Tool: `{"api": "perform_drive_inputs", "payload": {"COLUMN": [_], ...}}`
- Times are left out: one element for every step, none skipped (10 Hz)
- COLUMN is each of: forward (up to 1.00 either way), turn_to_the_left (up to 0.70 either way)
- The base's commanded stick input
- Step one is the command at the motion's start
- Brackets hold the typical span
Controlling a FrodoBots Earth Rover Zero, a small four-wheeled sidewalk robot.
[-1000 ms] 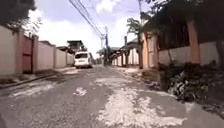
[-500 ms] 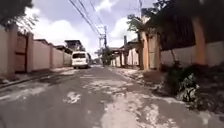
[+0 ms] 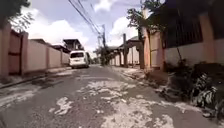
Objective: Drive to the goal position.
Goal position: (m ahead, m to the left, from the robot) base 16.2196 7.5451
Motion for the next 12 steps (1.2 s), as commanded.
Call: {"api": "perform_drive_inputs", "payload": {"forward": [0.7, 0.7, 0.7, 0.7, 0.7, 0.7, 0.7, 0.7, 0.7, 0.7, 0.7, 0.7], "turn_to_the_left": [0.01, 0.01, 0.02, 0.03, 0.01, 0.01, 0.01, 0.01, 0.06, 0.24, 0.36, 0.29]}}
